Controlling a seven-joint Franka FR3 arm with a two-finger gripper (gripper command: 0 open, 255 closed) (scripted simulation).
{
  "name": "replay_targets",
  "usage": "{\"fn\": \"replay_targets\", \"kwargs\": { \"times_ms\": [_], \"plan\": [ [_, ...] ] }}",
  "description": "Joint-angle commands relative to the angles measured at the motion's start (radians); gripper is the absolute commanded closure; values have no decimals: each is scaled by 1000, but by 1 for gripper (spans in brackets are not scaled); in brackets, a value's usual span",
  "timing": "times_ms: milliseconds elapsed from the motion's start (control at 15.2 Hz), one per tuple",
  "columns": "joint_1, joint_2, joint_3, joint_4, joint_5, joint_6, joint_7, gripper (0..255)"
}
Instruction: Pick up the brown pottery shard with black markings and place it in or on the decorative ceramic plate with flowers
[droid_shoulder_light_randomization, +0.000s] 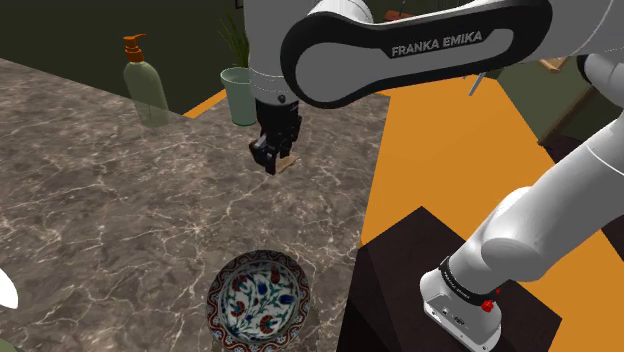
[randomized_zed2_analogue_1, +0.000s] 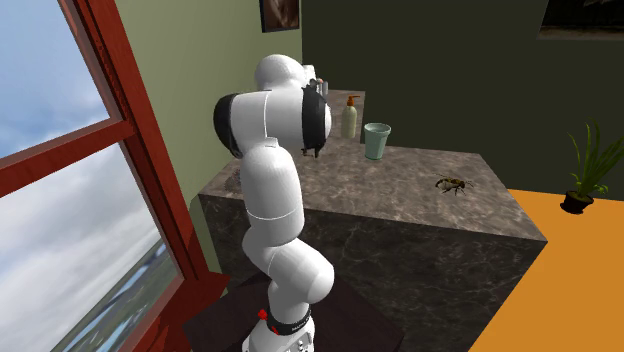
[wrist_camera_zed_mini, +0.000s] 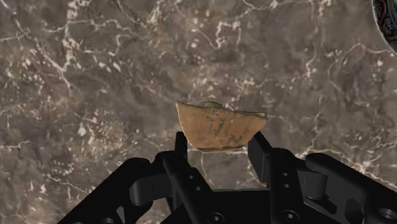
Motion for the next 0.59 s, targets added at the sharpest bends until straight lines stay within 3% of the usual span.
{"fn": "replay_targets", "kwargs": {
  "times_ms": [0,528],
  "plan": [
    [20,-18,22,-10,13,-7,38,255],
    [104,-14,133,11,27,-34,228,255]
  ]
}}
